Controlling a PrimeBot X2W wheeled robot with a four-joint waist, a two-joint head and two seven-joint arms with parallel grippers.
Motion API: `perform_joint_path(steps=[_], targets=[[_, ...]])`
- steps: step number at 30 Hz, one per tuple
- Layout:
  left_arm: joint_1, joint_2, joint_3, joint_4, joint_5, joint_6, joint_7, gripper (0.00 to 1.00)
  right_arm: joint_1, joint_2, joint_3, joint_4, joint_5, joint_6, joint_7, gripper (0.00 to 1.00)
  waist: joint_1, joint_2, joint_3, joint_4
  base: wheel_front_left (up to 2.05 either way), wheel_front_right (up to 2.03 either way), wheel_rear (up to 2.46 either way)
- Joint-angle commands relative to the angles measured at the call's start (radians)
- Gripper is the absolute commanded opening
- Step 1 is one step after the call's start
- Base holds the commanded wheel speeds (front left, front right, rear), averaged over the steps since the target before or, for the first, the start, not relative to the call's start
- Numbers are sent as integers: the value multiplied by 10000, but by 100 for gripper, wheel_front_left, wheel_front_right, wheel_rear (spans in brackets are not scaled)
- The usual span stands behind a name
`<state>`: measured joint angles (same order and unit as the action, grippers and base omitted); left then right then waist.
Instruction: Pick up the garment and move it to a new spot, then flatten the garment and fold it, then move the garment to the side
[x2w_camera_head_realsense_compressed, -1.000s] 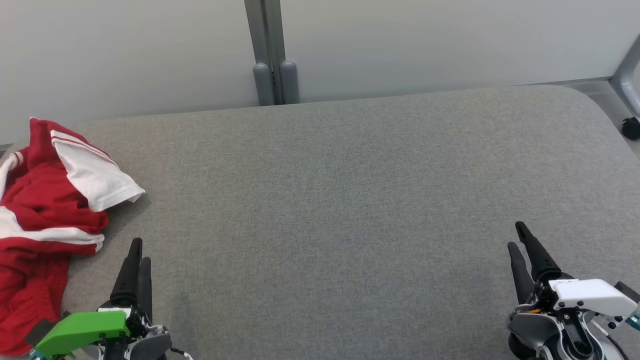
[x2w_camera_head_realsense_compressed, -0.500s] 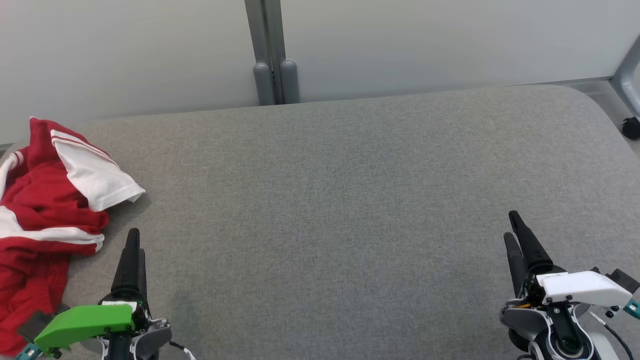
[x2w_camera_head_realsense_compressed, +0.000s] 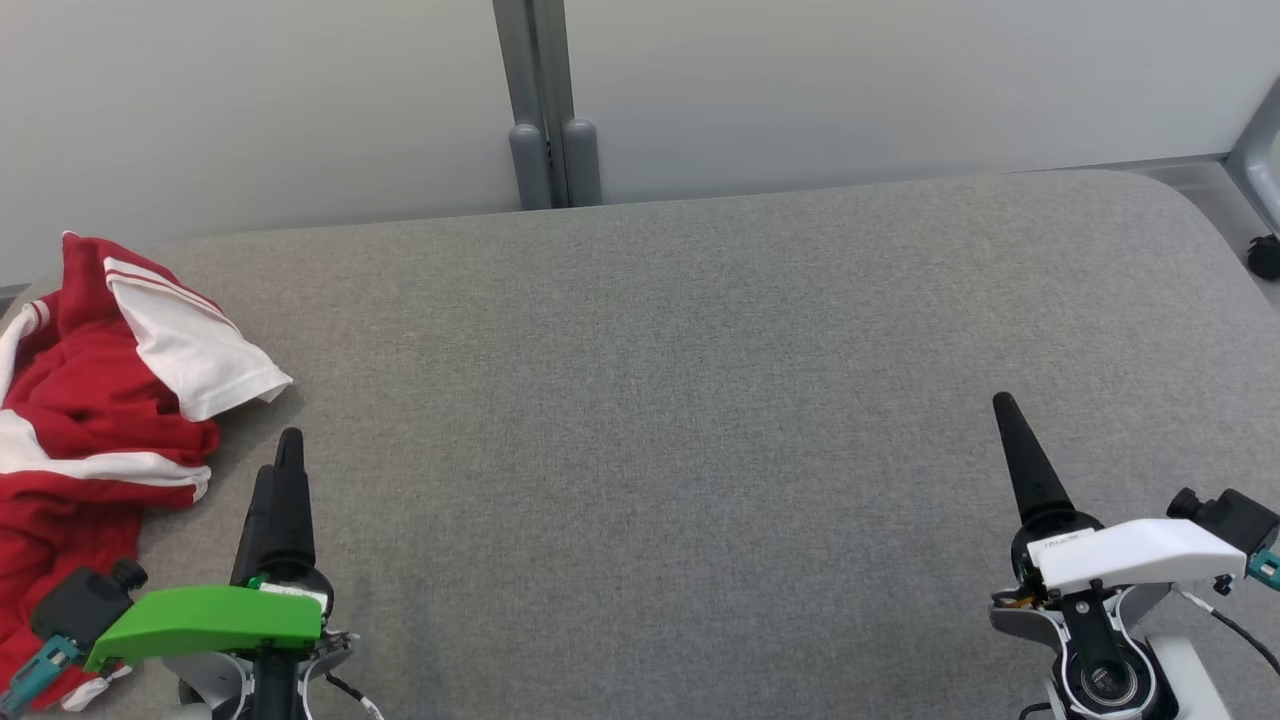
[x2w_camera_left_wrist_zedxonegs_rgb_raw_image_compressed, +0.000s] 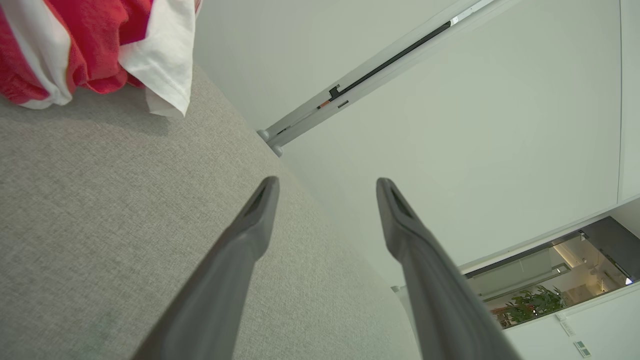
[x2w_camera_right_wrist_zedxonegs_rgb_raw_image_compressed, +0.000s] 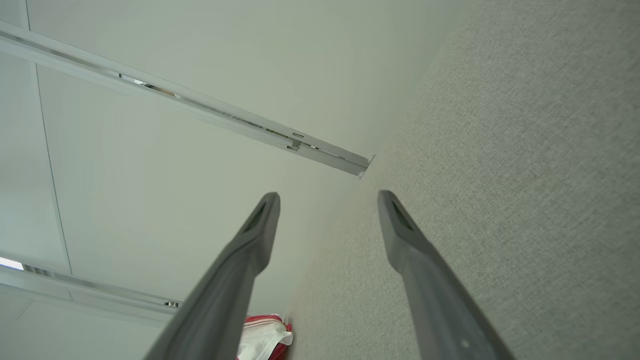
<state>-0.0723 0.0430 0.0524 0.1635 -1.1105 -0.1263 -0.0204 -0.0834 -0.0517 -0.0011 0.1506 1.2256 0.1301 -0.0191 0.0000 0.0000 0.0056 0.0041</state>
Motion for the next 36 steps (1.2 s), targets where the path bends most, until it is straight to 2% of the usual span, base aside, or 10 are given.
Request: perform_joint_path(steps=[1,8,15,36], targets=[[-224,113,-65,-190,630,4,-103,100,-247,-110,77,-266,-524,3,-111,100,0,0,-2,3,0,0,0],[-184,109,-307,-440,2203,261,-359,100,-281,-235,255,-403,-2717,3,-366,100,0,0,-3,20,0,0,0],[-196,173,-587,-335,3320,402,-596,100,-242,-150,222,-534,-4432,3,-604,100,0,0,-6,48,0,0,0],[-275,238,-791,-342,5738,557,-1217,100,-342,-268,635,-377,-6831,5,-1226,100,0,0,33,31,0,0,0]])
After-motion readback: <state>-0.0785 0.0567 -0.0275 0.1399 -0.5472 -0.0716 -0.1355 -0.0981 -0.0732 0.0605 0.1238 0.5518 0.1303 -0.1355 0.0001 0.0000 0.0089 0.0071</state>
